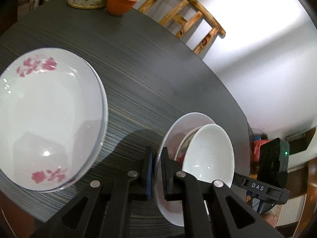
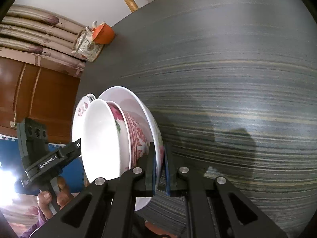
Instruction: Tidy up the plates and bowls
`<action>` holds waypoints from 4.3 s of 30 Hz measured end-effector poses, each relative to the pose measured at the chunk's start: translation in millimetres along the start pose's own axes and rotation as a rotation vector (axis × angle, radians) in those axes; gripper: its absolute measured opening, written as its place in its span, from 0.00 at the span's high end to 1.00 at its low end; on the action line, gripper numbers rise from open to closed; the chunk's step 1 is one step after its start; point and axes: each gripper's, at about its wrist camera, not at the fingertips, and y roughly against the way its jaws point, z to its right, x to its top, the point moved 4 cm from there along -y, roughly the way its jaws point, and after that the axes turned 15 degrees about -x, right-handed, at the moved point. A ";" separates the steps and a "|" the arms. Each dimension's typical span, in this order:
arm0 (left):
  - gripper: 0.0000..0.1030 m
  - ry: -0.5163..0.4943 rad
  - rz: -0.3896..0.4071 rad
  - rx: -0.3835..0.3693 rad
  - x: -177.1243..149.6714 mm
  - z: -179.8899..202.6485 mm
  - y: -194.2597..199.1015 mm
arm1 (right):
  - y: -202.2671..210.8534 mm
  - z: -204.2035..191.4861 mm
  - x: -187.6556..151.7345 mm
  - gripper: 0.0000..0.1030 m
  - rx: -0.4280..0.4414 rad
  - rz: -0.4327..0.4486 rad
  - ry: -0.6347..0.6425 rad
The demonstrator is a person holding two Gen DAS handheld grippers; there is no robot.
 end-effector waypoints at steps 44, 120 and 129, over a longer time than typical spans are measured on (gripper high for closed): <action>0.94 0.141 0.222 0.158 42.4 -118.3 142.4 | -84.0 -200.5 48.9 0.89 0.085 -0.154 0.200; 0.56 -0.482 0.346 0.545 -77.3 -11.5 177.3 | 77.2 -208.1 -124.1 0.08 -0.242 0.758 0.249; 0.56 -0.476 0.340 0.538 -77.2 -10.7 179.0 | 75.6 -207.3 -127.2 0.08 -0.244 0.764 0.231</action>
